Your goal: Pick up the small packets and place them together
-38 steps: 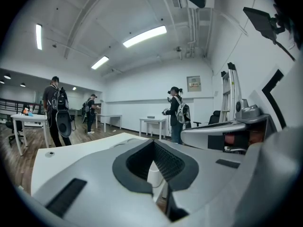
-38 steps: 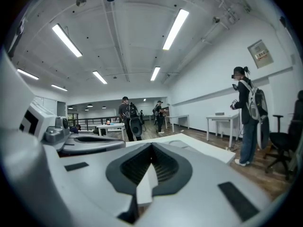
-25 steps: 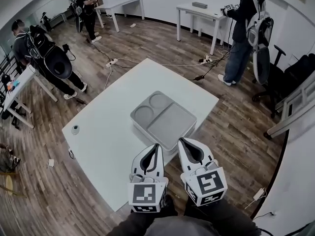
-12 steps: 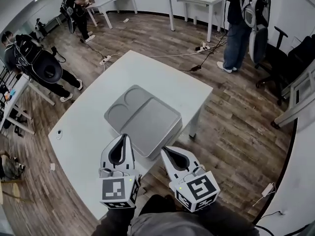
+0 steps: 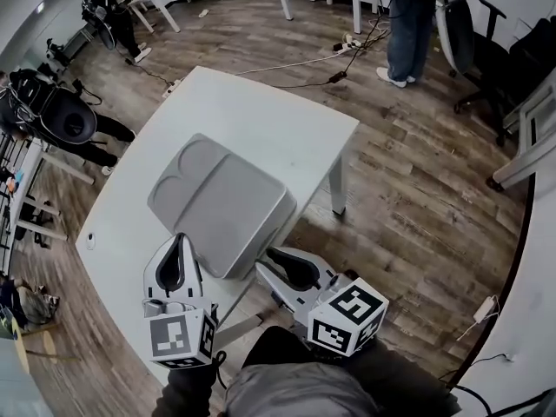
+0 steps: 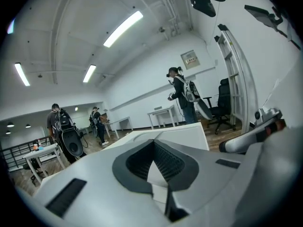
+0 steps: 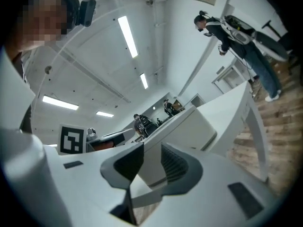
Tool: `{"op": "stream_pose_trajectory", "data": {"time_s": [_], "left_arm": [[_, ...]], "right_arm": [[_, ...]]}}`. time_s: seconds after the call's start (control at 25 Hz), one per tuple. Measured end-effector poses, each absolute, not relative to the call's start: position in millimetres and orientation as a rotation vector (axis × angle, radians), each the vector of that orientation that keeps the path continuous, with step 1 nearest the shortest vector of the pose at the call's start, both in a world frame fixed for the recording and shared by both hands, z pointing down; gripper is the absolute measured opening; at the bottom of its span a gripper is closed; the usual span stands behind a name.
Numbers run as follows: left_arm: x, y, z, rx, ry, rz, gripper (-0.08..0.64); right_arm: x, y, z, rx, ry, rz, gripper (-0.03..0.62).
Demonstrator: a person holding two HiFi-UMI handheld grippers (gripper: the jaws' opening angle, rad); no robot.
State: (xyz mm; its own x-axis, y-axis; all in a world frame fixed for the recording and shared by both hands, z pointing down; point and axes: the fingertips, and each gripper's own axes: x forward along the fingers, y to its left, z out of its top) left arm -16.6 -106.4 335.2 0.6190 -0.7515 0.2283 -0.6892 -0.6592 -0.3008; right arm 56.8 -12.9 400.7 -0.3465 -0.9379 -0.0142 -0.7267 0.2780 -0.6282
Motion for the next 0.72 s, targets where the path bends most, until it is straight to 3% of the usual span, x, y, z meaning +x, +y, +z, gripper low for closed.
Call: {"op": "stream_pose_trajectory", "data": {"time_s": [0.36,0.72], "left_arm": [[-0.3,-111.5,342.7,-2.621,1.183,-0.581,0.0],[5.6,-117.7,353.7,-2.612,1.163,-0.648,0.0]], "right_arm": [[73.4,-26.2,416.6,-1.221,2.035,-0.941,0.174],[80.3,-39.2,429.3,-1.017,1.964,-1.019,0.19]]}}
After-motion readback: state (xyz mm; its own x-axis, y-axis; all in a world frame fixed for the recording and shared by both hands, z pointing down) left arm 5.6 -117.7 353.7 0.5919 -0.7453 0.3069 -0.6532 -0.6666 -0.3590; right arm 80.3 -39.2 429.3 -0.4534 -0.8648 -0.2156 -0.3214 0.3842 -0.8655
